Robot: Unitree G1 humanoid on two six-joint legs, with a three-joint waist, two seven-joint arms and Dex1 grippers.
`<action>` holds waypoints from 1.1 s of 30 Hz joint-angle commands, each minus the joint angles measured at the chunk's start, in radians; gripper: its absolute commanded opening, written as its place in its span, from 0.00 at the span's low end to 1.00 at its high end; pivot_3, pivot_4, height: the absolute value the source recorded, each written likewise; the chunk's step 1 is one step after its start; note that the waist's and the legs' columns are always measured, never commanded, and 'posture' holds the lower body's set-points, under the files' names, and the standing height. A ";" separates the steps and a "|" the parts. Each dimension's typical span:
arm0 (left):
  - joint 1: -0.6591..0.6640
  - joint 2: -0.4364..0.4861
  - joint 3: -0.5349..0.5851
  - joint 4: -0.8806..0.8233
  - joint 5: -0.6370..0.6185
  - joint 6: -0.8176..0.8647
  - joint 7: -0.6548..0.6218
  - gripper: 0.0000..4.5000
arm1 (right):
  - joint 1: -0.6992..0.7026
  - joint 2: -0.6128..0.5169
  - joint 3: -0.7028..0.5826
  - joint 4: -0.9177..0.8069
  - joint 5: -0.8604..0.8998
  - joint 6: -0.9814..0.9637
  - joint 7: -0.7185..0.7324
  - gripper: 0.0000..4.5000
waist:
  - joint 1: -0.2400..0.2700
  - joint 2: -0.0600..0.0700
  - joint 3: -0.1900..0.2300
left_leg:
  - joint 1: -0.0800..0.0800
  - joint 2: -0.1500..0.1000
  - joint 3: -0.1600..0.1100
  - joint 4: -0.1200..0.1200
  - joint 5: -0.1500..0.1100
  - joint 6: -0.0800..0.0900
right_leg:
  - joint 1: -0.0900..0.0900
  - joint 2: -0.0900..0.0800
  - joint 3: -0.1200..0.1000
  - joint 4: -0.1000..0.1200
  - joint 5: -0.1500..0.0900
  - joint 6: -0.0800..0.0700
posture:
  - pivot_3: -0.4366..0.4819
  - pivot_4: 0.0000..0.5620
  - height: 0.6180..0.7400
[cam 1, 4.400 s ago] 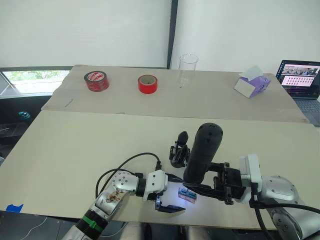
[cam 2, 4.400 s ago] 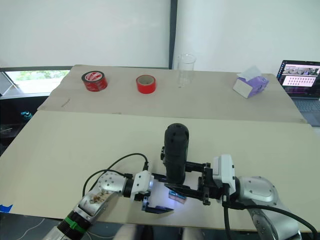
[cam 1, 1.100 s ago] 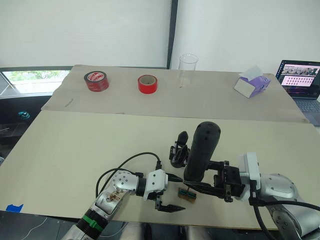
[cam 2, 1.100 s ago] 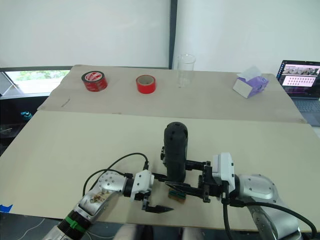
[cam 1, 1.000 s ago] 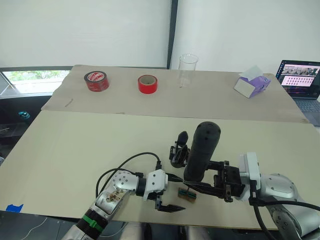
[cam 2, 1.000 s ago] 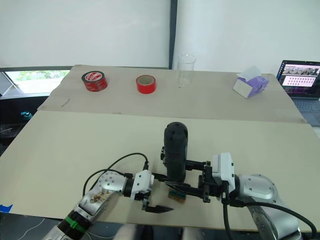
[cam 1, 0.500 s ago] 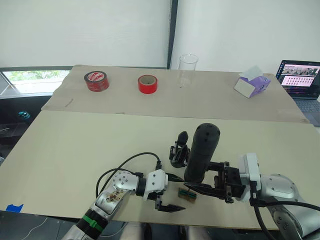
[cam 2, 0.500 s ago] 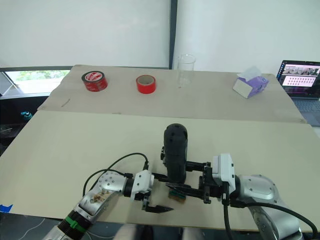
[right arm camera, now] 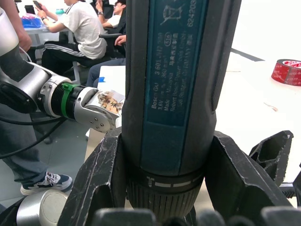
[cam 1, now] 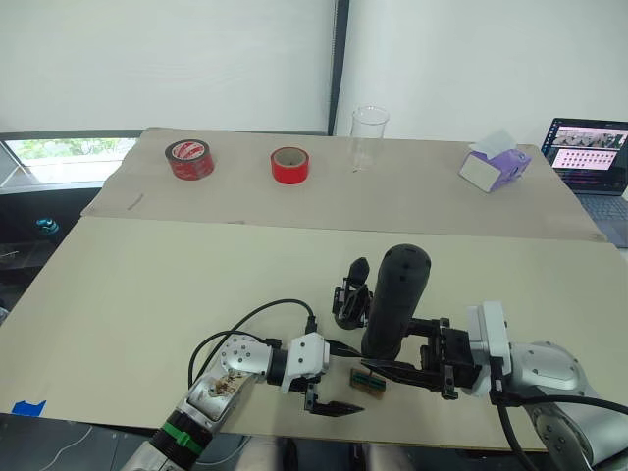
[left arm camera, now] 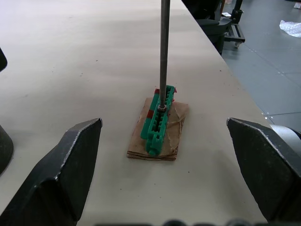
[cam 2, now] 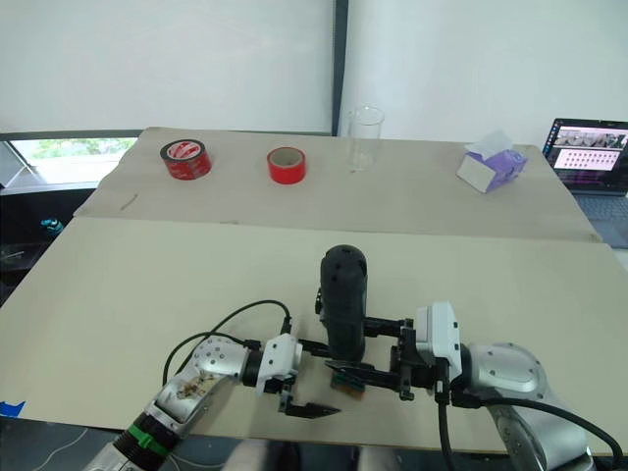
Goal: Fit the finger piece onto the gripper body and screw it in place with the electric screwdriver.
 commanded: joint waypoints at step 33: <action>0.000 0.096 0.192 -0.200 -0.327 0.106 -0.129 0.99 | -0.118 -0.113 -0.175 -0.147 0.258 0.097 -0.141 0.42 | -0.001 0.000 0.000 | 0.000 0.000 0.000 0.000 0.000 0.000 | 0.000 0.001 0.000 0.000 0.000 0.000 | 0.48 0.27 1.00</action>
